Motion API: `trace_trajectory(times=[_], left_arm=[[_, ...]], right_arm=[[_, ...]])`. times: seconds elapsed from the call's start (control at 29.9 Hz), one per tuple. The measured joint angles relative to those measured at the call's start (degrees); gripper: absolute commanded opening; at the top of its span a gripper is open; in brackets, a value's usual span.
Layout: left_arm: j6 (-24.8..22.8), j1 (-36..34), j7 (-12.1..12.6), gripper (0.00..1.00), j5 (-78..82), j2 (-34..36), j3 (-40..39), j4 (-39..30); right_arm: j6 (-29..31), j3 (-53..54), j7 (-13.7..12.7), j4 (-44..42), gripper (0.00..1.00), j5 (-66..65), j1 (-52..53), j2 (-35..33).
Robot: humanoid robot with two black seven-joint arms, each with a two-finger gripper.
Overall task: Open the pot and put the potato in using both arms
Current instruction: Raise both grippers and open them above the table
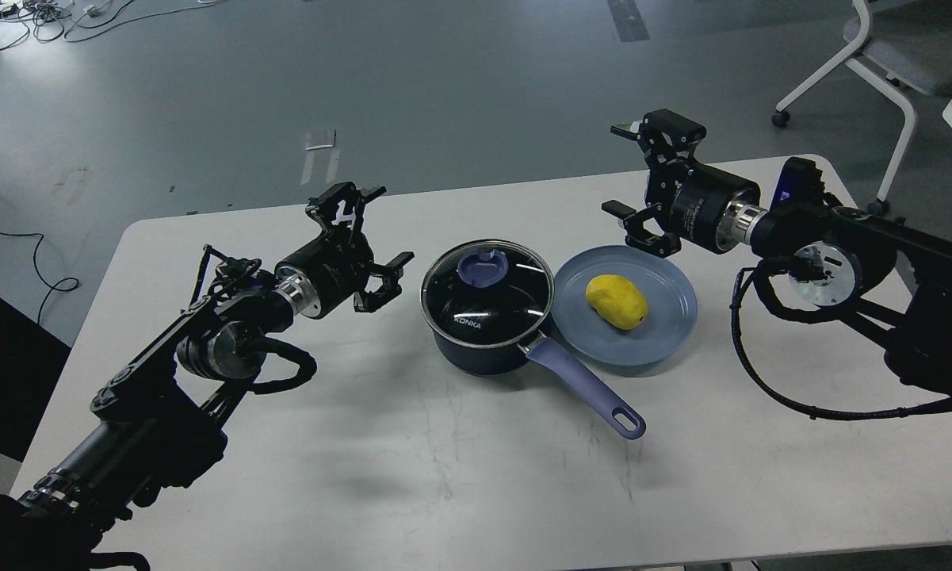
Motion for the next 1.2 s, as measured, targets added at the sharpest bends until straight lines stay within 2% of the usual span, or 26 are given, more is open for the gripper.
trace_trajectory(times=[0.2,0.74,1.2], left_arm=[[-0.1,0.14,0.0,0.98,-0.12,1.37,-0.9,-1.74],[0.41,1.68,-0.87,0.98,-0.28,-2.06,-5.82,-1.9],[0.71,1.72,-0.89,0.98,-0.21,-3.32,-6.28,-1.86]], right_arm=[[1.72,1.96,0.54,-1.62,1.0,-0.15,-0.93,0.25],[1.18,4.43,0.78,-4.53,1.0,-0.26,-0.21,1.02],[1.17,5.28,0.78,-4.6,1.0,-0.33,-0.05,0.47]])
